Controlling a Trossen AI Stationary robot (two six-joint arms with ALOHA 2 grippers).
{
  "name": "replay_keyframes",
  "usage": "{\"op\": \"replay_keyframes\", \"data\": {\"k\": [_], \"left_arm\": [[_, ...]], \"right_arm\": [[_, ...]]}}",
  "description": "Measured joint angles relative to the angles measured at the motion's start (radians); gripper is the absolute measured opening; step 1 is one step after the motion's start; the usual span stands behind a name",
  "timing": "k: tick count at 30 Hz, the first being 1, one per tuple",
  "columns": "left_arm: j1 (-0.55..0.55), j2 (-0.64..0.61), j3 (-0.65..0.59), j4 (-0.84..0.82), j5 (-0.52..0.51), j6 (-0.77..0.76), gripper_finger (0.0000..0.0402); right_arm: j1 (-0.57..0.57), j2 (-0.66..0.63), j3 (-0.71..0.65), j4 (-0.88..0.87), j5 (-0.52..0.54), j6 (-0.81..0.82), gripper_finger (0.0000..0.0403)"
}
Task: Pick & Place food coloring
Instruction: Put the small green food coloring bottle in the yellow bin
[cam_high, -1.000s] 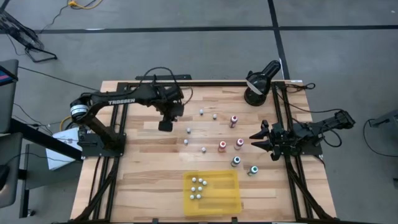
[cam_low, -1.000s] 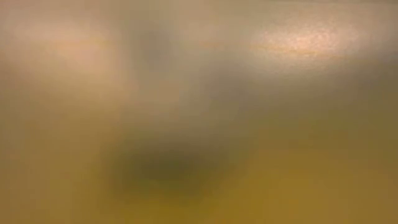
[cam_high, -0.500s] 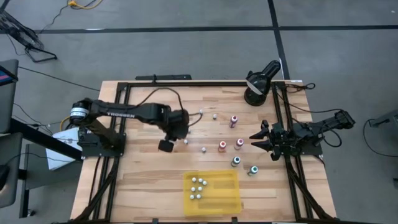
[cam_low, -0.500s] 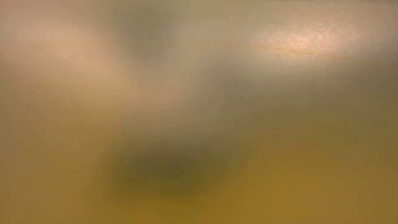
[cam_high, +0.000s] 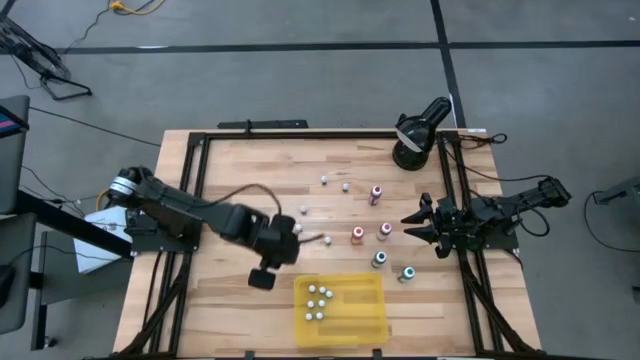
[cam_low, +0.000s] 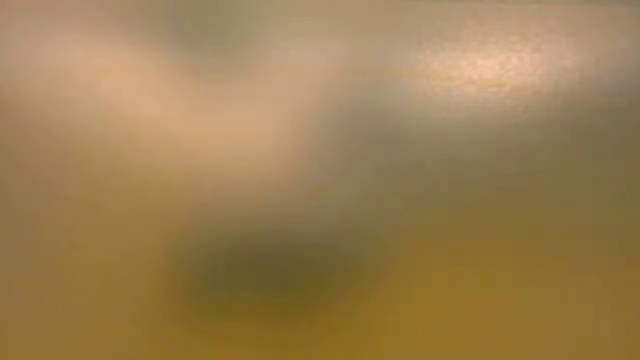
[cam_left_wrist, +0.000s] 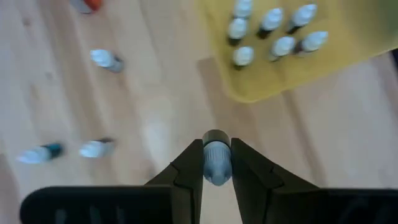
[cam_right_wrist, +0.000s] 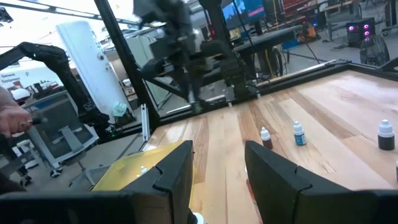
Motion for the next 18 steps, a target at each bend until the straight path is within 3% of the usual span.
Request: {"op": "replay_keyframes", "data": {"k": [8,18], "left_arm": [[-0.159,0.000,0.000,-0.002,-0.028,-0.186,0.0057],[-0.172,0.004,0.008,0.018,-0.030,-0.203,0.0057]], "right_arm": [[0.000,0.000,0.000,0.000,0.000,0.000,0.0138],[0.000,0.000,0.000,0.000,0.000,0.000,0.0138]]}}
